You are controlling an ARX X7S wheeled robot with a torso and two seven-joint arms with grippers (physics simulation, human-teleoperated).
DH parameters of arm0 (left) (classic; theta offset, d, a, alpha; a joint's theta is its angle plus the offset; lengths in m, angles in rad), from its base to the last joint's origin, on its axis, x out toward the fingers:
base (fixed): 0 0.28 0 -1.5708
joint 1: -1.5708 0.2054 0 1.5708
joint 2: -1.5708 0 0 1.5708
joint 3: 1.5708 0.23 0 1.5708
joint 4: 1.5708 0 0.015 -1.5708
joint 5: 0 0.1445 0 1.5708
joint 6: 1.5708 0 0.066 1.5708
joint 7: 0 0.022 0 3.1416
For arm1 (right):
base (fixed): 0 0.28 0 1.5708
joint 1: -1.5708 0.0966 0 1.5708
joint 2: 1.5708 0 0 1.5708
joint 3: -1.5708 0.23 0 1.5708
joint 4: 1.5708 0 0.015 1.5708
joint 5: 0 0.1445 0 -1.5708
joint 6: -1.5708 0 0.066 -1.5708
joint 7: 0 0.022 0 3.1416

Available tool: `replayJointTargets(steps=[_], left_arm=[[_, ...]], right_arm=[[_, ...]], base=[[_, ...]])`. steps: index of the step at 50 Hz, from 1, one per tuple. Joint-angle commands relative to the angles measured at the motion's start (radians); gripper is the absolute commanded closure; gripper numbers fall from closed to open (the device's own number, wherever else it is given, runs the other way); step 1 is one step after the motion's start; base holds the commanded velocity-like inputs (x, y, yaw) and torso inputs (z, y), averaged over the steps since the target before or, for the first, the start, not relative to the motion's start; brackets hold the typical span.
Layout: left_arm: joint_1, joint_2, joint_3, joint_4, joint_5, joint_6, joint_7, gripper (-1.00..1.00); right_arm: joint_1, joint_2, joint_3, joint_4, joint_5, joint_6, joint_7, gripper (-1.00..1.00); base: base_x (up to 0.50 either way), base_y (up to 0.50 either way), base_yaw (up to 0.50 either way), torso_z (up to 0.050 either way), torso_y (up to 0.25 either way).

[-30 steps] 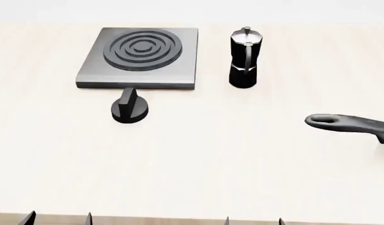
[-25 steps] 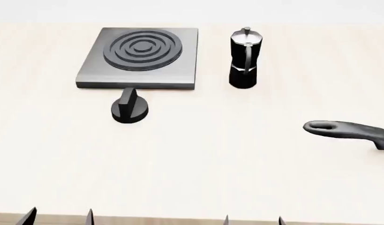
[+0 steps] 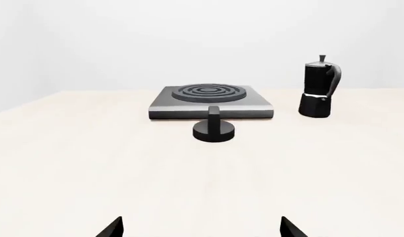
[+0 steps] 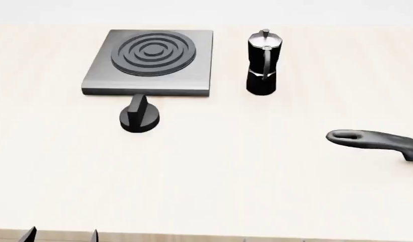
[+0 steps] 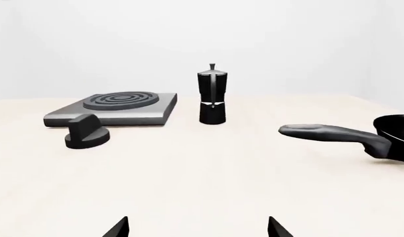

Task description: Put the moka pot on the stove.

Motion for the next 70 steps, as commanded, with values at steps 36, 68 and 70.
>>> replayJointTargets(steps=[36,68,70], left_arm=[[0.03,0.012,-0.015,0.105,0.005,0.004,0.036,-1.0],[0.037,-0.025,0.019,0.122,-0.016,0.016,-0.009,-1.0],[0.037,-0.028,0.02,0.125,-0.018,0.014,-0.012,-1.0]], right_arm=[[0.038,0.028,-0.102,-0.13,-0.089,0.022,0.084,-1.0],[0.045,0.064,-0.133,-0.106,-0.054,-0.001,0.135,-1.0],[0.046,0.066,-0.136,-0.105,-0.054,-0.003,0.139,-1.0]], base=[[0.02,0.0,0.0,0.0,0.0],[0.19,0.0,0.0,0.0,0.0],[0.21,0.0,0.0,0.0,0.0]])
